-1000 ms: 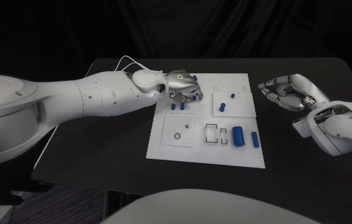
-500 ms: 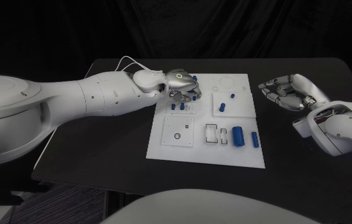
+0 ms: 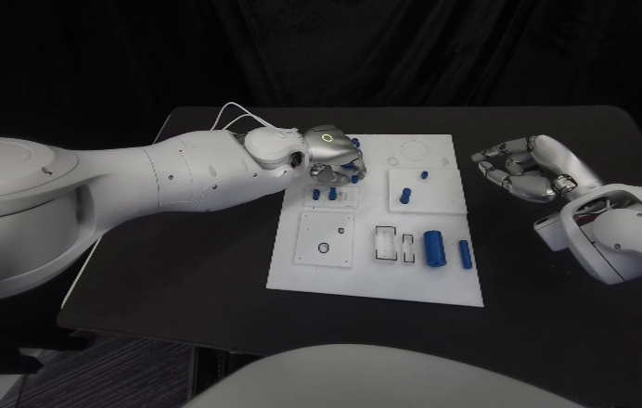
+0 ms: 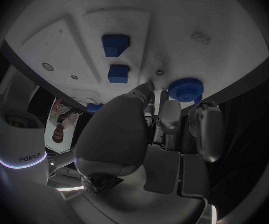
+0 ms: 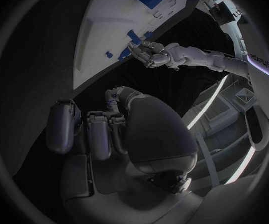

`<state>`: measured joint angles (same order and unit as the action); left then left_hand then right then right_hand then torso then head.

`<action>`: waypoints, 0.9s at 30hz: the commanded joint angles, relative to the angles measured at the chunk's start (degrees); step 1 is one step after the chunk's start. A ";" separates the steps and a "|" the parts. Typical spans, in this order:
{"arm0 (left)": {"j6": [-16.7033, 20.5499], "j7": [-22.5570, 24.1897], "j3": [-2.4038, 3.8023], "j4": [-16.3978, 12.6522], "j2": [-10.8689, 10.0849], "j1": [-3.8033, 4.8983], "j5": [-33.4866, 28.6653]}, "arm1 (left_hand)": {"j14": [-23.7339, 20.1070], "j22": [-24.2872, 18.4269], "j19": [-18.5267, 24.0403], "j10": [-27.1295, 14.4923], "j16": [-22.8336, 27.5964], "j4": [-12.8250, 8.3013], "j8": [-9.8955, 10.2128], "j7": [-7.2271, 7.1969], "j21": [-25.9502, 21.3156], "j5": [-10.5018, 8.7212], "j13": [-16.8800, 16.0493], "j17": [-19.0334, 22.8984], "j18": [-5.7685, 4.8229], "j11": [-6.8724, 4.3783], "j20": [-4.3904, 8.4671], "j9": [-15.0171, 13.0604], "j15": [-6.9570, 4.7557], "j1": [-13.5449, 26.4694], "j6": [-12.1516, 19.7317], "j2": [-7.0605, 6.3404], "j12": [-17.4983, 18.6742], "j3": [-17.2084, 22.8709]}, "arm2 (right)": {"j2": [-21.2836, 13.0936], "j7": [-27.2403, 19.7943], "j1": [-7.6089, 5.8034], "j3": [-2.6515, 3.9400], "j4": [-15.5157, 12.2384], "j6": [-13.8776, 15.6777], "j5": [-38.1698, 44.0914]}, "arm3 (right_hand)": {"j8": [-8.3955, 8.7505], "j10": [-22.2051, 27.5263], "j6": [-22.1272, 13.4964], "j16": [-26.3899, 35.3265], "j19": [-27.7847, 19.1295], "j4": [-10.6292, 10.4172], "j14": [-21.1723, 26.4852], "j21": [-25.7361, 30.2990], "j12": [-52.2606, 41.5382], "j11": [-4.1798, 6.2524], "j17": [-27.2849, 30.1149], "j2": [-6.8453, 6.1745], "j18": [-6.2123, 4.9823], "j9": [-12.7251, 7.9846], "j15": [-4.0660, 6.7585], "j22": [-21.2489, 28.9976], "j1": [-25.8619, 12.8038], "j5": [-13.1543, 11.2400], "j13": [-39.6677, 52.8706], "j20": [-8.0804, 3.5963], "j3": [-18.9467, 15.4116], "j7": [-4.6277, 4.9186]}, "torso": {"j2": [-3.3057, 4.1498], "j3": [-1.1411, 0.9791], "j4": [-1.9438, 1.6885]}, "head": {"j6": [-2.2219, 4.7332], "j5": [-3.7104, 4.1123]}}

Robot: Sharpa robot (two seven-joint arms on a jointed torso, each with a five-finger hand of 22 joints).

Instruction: Assemble the parts on the task board

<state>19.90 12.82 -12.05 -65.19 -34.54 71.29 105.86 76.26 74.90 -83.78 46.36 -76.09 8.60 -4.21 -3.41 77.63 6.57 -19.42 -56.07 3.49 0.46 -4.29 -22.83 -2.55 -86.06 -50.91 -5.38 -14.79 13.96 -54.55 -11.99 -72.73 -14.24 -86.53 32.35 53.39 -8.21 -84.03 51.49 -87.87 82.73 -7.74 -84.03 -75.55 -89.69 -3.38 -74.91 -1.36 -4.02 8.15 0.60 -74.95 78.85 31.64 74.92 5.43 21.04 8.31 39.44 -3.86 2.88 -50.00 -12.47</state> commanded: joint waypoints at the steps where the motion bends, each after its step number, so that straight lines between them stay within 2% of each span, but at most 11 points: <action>1: -0.33 0.37 -0.01 -0.08 0.10 -0.23 -0.21 | 0.06 11.43 -0.18 0.75 0.05 -0.20 -0.18 0.08 0.06 -0.46 -0.08 -0.03 -0.71 -0.20 0.35 0.19 -0.18 0.28 -0.46 -0.34 -0.30 0.44 | 0.03 1.01 0.13 0.03 0.01 0.01 0.01 | -0.35 -5.07 0.20 0.22 -0.05 0.18 -5.14 0.22 0.12 -0.09 -12.71 0.13 0.20 0.07 0.10 -7.93 -0.37 0.33 14.21 -0.05 0.07 -0.04 | 0.06 -0.06 -0.05 | 0.00 -0.02; 27: 0.18 2.35 -0.01 -0.45 0.05 -0.43 -0.22 | 0.08 11.50 -0.25 3.33 -0.08 -0.40 0.14 0.08 0.21 -0.69 -0.23 -0.01 -0.76 -1.20 0.26 0.71 -0.48 0.22 -0.79 -0.38 -0.69 1.13 | 0.33 1.13 0.13 0.03 0.29 -0.36 0.01 | -0.34 -5.01 0.17 0.25 -0.09 0.22 -5.13 0.29 0.15 -0.09 -12.69 0.16 0.18 0.07 0.10 -7.91 -0.37 0.33 14.16 -0.05 0.12 -0.03 | 0.05 -0.03 0.00 | 0.00 -0.50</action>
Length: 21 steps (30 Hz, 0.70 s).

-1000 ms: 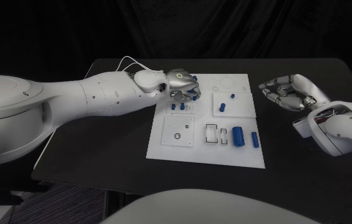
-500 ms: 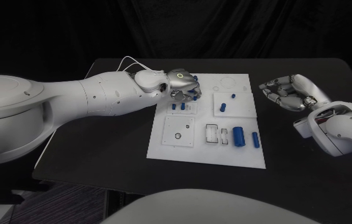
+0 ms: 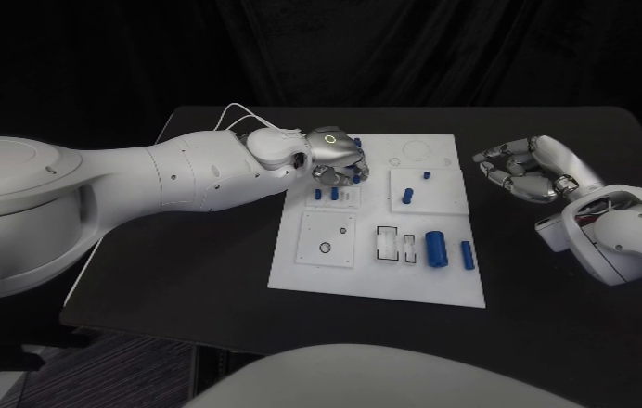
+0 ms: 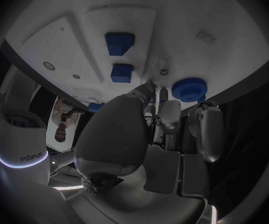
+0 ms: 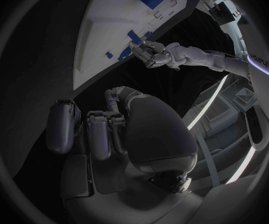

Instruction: Assemble the parts on the task board

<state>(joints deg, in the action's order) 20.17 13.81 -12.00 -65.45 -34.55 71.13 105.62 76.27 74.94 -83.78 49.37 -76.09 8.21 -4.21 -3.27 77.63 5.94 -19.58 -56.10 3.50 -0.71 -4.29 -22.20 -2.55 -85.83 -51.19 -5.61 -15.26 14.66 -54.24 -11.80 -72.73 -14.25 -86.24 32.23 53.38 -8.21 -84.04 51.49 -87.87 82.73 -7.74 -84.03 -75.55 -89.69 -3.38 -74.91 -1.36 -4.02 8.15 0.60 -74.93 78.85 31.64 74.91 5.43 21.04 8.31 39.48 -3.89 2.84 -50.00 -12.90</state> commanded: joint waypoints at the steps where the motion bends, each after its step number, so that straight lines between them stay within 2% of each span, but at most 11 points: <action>1: -0.06 1.41 -0.06 -0.24 0.05 -0.27 0.02 | 0.08 11.45 -0.23 0.65 -0.09 -0.01 0.14 -0.05 0.17 -0.05 -0.10 0.03 -0.76 -0.09 0.26 0.11 -0.50 0.01 -0.57 -0.13 -0.28 0.51 | 0.03 0.95 0.13 0.04 0.00 -0.27 0.02 | -0.34 -5.01 0.17 0.25 -0.09 0.23 -5.13 0.29 0.15 -0.09 -12.68 0.16 0.18 0.07 0.10 -7.93 -0.37 0.33 14.17 -0.05 0.12 -0.03 | 0.02 0.00 -0.01 | 0.00 -0.03; 13: 0.09 1.63 -0.06 -0.35 0.04 -0.31 0.02 | 0.02 11.49 -0.27 1.64 -0.08 0.03 0.03 0.24 0.28 0.06 -0.15 0.19 -0.79 -0.54 0.23 0.19 -0.57 0.06 -1.00 0.05 -0.38 0.85 | 0.05 1.24 0.13 0.04 -0.01 -0.72 0.02 | -0.47 -4.98 0.38 0.31 -0.12 0.30 -5.10 0.36 0.16 -0.10 -12.63 0.24 0.17 0.12 0.09 -7.92 -0.44 0.32 14.14 -0.05 0.19 -0.06 | 0.02 0.00 -0.01 | 0.00 -0.23; 21: 0.51 1.57 -0.06 -0.33 0.01 -0.33 0.02 | 0.44 11.77 -0.74 4.45 -0.49 -0.23 -0.48 1.24 1.24 0.54 -0.29 -0.37 -1.00 -1.69 0.19 0.15 -0.66 -0.14 -2.66 0.56 -0.69 1.78 | 0.02 1.27 0.13 0.04 -0.04 -0.64 0.02 | -0.44 -4.83 0.32 0.44 -0.24 0.37 -5.05 0.60 0.24 -0.09 -12.49 0.18 0.10 0.10 0.09 -7.82 -0.49 0.31 13.99 -0.06 0.20 -0.05 | 0.04 -0.01 -0.02 | 0.00 -0.37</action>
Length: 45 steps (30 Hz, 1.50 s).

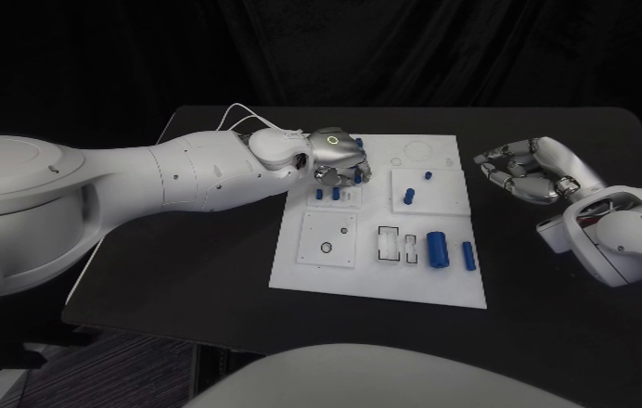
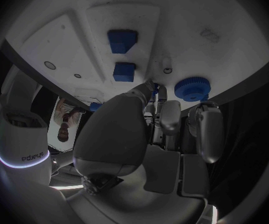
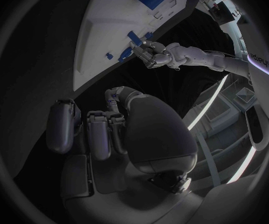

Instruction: Assemble the parts on the task board

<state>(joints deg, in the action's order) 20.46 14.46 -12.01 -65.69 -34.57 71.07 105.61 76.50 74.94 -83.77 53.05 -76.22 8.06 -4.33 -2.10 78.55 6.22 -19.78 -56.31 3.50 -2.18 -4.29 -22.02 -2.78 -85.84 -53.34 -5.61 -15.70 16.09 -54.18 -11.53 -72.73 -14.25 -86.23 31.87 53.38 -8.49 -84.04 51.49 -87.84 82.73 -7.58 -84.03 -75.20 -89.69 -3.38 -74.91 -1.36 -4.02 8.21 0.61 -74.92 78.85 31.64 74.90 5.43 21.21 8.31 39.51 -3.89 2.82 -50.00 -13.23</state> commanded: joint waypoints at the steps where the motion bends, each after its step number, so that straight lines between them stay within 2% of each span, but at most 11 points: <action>1: 0.36 0.90 -0.05 -0.10 0.01 -0.27 0.02 | 0.21 11.79 -0.78 0.93 -0.35 -0.09 -0.36 0.10 0.38 0.28 -0.12 -0.15 -1.01 -0.22 0.19 -0.02 -0.43 -0.14 -0.56 0.58 -0.27 0.40 | -0.05 1.01 0.13 0.04 -0.06 -0.29 0.02 | -0.15 -4.83 0.32 0.41 -0.24 0.21 -5.05 0.25 0.24 -0.09 -12.49 0.18 0.10 0.04 0.09 -7.83 -0.49 0.31 14.00 -0.06 0.04 -0.05 | 0.03 -0.01 -0.01 | 0.00 -0.06; 4: 1.21 0.82 -0.05 -0.16 -0.13 -0.28 0.02 | 0.46 11.99 -1.11 1.86 -0.58 -0.36 -0.44 -0.07 1.06 0.43 -0.40 -0.54 -1.16 0.12 0.20 -0.02 -0.48 -0.28 -0.99 0.66 -0.53 0.64 | -0.12 1.05 0.13 0.04 -0.09 -0.35 0.02 | -0.15 -4.83 0.32 0.41 -0.24 0.21 -5.05 0.25 0.24 -0.09 -12.49 0.18 0.10 0.04 0.09 -7.83 -0.49 0.31 14.00 -0.06 0.04 -0.05 | 0.04 -0.02 -0.03 | 0.00 -0.07; 7: 2.16 0.79 -0.05 -0.23 -0.26 -0.28 0.02 | 0.63 12.11 -1.32 2.40 -0.70 -0.54 -0.63 0.38 1.49 0.53 -0.60 -0.69 -1.25 -0.09 0.21 -0.08 -0.51 -0.31 -1.52 0.76 -0.66 0.79 | -0.18 1.10 0.13 0.04 -0.11 -0.40 0.02 | -0.15 -4.83 0.32 0.41 -0.24 0.21 -5.05 0.25 0.24 -0.09 -12.49 0.18 0.10 0.04 0.09 -7.83 -0.49 0.31 14.00 -0.06 0.04 -0.05 | 0.03 -0.02 -0.07 | 0.00 -0.07; 9: 3.07 0.61 -0.05 -0.37 -0.37 -0.29 0.02 | 0.90 12.24 -1.54 3.38 -0.88 -0.88 -1.06 1.00 1.96 0.59 -0.98 -0.96 -1.35 -0.71 0.22 -0.24 -0.54 -0.50 -2.58 1.21 -0.94 1.14 | -0.19 1.11 0.13 0.04 -0.11 -0.42 0.02 | -0.15 -4.83 0.32 0.41 -0.24 0.21 -5.05 0.25 0.24 -0.09 -12.49 0.18 0.10 0.04 0.09 -7.83 -0.49 0.31 14.00 -0.06 0.04 -0.05 | 0.04 -0.01 -0.06 | 0.00 -0.16; 12: 5.19 0.07 -0.05 -0.91 -0.75 -0.30 0.02 | 0.97 12.39 -1.80 4.62 -0.85 -1.50 -1.48 1.38 2.50 0.51 -1.44 -0.81 -1.47 -0.65 0.23 -0.44 -0.57 -1.19 -3.57 1.96 -1.43 1.64 | -0.19 1.09 0.13 0.04 -0.15 -0.45 0.02 | -0.15 -4.83 0.32 0.41 -0.24 0.21 -5.05 0.25 0.24 -0.09 -12.49 0.18 0.10 0.04 0.09 -7.83 -0.49 0.31 14.00 -0.06 0.04 -0.05 | 0.02 0.01 -0.01 | 0.00 -0.26; 18: 10.22 -1.12 -0.05 -2.74 -2.23 -0.32 0.02 | 1.78 12.83 -2.58 7.23 -1.04 -2.75 -2.57 2.32 4.07 0.66 -2.49 -1.20 -1.79 -0.41 0.32 -0.96 -0.68 -1.75 -6.27 2.77 -2.23 1.81 | -0.27 1.04 0.14 0.04 -0.17 -0.53 0.02 | -0.12 -4.83 0.25 0.47 -0.29 0.24 -5.03 0.34 0.23 -0.10 -12.43 0.19 0.08 0.02 0.09 -7.80 -0.51 0.31 14.00 -0.06 0.07 -0.03 | 0.01 0.03 -0.09 | 0.00 -0.44; 22: 11.95 -1.79 -0.05 -3.94 -3.48 -0.32 0.02 | 2.01 12.98 -2.86 7.82 -0.95 -2.85 -2.97 2.67 4.61 0.70 -2.65 -1.07 -1.91 -0.27 0.35 -1.15 -0.75 -1.36 -7.40 2.89 -2.06 1.67 | -0.33 1.01 0.18 0.04 -0.14 -0.58 0.02 | -0.12 -4.83 0.25 0.47 -0.29 0.24 -5.03 0.34 0.23 -0.10 -12.43 0.19 0.08 0.02 0.09 -7.80 -0.51 0.31 14.00 -0.06 0.07 -0.03 | -0.01 0.00 -0.02 | 0.00 -0.54; 27: 12.82 -3.10 -0.05 -5.92 -5.78 -0.30 0.02 | 1.93 13.04 -2.95 7.79 -0.58 -2.66 -3.00 2.74 4.80 0.48 -2.50 -0.39 -1.95 -0.24 0.36 -1.20 -0.81 -0.78 -7.85 2.82 -1.40 1.51 | -0.29 1.02 0.28 0.04 -0.02 -0.69 0.02 | -0.12 -4.83 0.25 0.47 -0.29 0.24 -5.03 0.34 0.23 -0.10 -12.43 0.19 0.08 0.02 0.09 -7.80 -0.51 0.31 14.00 -0.06 0.07 -0.03 | -0.08 0.04 -0.03 | 0.00 -0.80; 31: 12.99 -3.98 -0.04 -7.39 -7.57 -0.28 0.02 | 1.84 13.05 -2.97 7.85 -0.25 -2.59 -2.90 2.80 4.85 0.26 -2.34 0.14 -1.96 -0.14 0.36 -1.20 -0.87 -0.44 -7.96 2.61 -0.85 1.38 | -0.26 1.05 0.43 0.04 0.09 -0.76 0.02 | -0.12 -4.83 0.25 0.47 -0.29 0.24 -5.03 0.34 0.23 -0.10 -12.43 0.19 0.08 0.02 0.09 -7.80 -0.51 0.31 14.00 -0.06 0.07 -0.03 | -0.13 0.11 -0.08 | 0.00 -0.69; 39: 12.34 -5.36 -0.05 -10.05 -11.24 -0.24 0.02 | 1.93 13.05 -2.98 7.90 -0.05 -2.45 -2.53 2.69 4.88 0.17 -2.07 0.26 -1.97 -0.18 0.35 -1.10 -0.95 0.04 -7.73 2.16 -0.01 1.23 | -0.20 1.15 0.60 0.04 0.31 -0.90 0.02 | -0.09 -4.79 0.19 0.50 -0.31 0.28 -5.01 0.37 0.26 -0.11 -12.41 0.22 0.07 0.01 0.08 -7.80 -0.54 0.32 13.96 -0.05 0.12 -0.02 | -0.23 0.10 -0.27 | 0.00 -0.39; 45: 11.06 -5.83 -0.07 -10.36 -12.22 -0.24 0.02 | 1.92 13.09 -3.02 7.83 0.21 -2.30 -2.10 2.54 4.99 -0.03 -1.78 0.61 -2.00 -0.20 0.34 -0.97 -1.03 0.36 -7.37 1.79 0.83 1.20 | -0.21 1.24 0.65 0.04 0.44 -1.00 0.02 | -0.09 -4.79 0.19 0.50 -0.31 0.28 -5.01 0.37 0.26 -0.11 -12.41 0.22 0.07 0.01 0.08 -7.80 -0.54 0.32 13.96 -0.05 0.12 -0.02 | -0.22 0.02 -0.36 | 0.00 -0.36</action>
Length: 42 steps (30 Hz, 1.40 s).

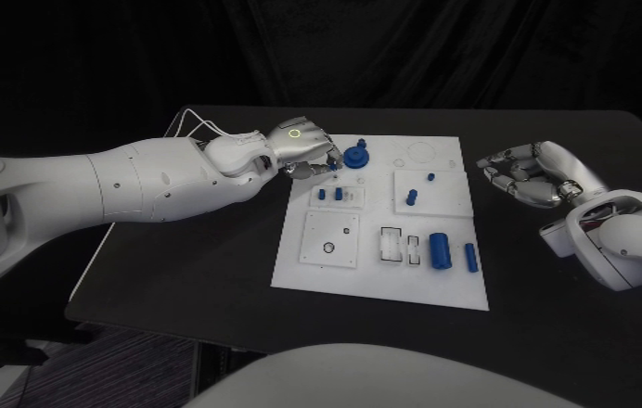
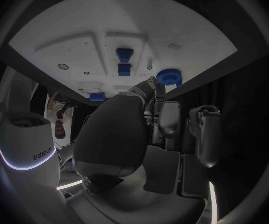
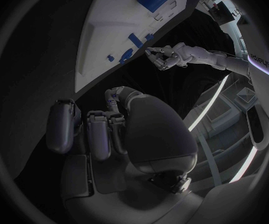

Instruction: Assemble the parts on the task board

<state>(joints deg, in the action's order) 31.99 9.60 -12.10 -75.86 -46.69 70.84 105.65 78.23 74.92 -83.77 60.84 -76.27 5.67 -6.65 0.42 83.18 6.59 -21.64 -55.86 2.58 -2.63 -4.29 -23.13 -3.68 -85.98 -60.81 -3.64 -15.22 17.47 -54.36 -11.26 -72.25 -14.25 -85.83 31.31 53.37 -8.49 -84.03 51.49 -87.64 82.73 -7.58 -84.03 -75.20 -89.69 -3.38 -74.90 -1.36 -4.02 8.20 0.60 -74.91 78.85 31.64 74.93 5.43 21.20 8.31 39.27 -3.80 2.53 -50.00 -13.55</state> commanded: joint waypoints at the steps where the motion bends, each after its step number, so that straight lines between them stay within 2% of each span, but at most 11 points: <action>1: -0.79 -1.01 0.02 -0.16 -0.14 0.00 -0.02 | 0.18 13.09 -3.00 0.05 0.30 0.10 0.27 0.00 0.32 -0.48 0.12 0.22 -1.07 0.24 0.34 0.15 -0.14 0.53 0.15 -0.23 0.47 -0.18 | -0.02 0.99 0.18 0.04 0.06 -0.44 0.03 | -0.09 -4.79 0.19 0.29 -0.31 0.28 -5.01 0.37 0.26 -0.11 -12.41 0.22 0.08 0.02 0.08 -7.81 -0.54 0.32 13.93 -0.05 0.12 -0.02 | 0.04 -0.08 -0.06 | 0.00 -0.02; 9: -2.75 -0.97 0.01 0.34 0.33 -0.01 -0.02 | 0.11 13.02 -2.87 0.24 0.50 0.14 0.61 -0.16 0.08 -0.73 0.27 0.51 -1.01 0.14 0.33 0.27 -0.19 0.59 0.49 -0.37 0.90 -0.09 | 0.02 1.09 0.21 0.04 0.07 -0.47 0.03 | -0.09 -4.79 0.19 0.29 -0.31 0.28 -5.01 0.37 0.26 -0.11 -12.41 0.22 0.08 0.02 0.08 -7.81 -0.54 0.32 13.93 -0.05 0.12 -0.02 | 0.11 0.01 0.04 | 0.00 0.00; 16: -4.24 -1.06 0.01 1.41 1.37 -0.02 -0.02 | 0.02 12.98 -2.80 0.43 0.65 0.12 0.79 -0.20 -0.05 -0.78 0.32 0.75 -0.98 0.14 0.32 0.33 -0.19 0.57 0.67 -0.46 1.08 -0.02 | 0.04 1.10 0.21 0.04 0.00 -0.40 0.03 | -0.09 -4.79 0.19 0.29 -0.31 0.28 -5.01 0.37 0.26 -0.11 -12.41 0.22 0.08 0.02 0.08 -7.81 -0.54 0.32 13.93 -0.05 0.12 -0.02 | 0.17 -0.09 0.23 | 0.00 -0.05; 42: -7.03 -1.53 0.01 2.81 3.33 -0.07 -0.02 | -0.35 12.77 -2.43 0.51 1.15 -0.04 1.40 -0.13 -0.75 -0.56 0.59 1.57 -0.82 0.32 0.30 0.54 -0.20 0.43 1.32 -0.69 1.92 0.30 | 0.05 1.16 0.21 0.04 -0.20 -0.47 0.03 | -0.07 -4.75 0.12 0.30 -0.32 0.35 -5.00 0.40 0.27 -0.13 -12.40 0.30 0.07 0.01 0.07 -7.82 -0.59 0.31 13.89 -0.05 0.21 0.00 | 0.17 -0.09 0.14 | 0.00 0.13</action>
<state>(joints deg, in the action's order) 25.85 8.02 -12.12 -72.97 -43.46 70.84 105.65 78.22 74.91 -83.77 61.02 -75.39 5.67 -5.53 0.19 82.71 5.98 -21.15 -54.32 2.59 -2.43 -4.30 -22.63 -3.67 -85.76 -59.77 -3.89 -13.69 17.48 -54.27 -10.97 -72.19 -14.25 -85.89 31.08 53.37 -8.49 -84.03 51.49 -87.64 82.73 -7.42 -84.03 -74.99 -89.69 -3.38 -74.90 -1.06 -4.02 8.19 0.61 -74.90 78.56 31.64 74.91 5.43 21.36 8.31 39.44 -3.89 2.71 -50.00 -13.36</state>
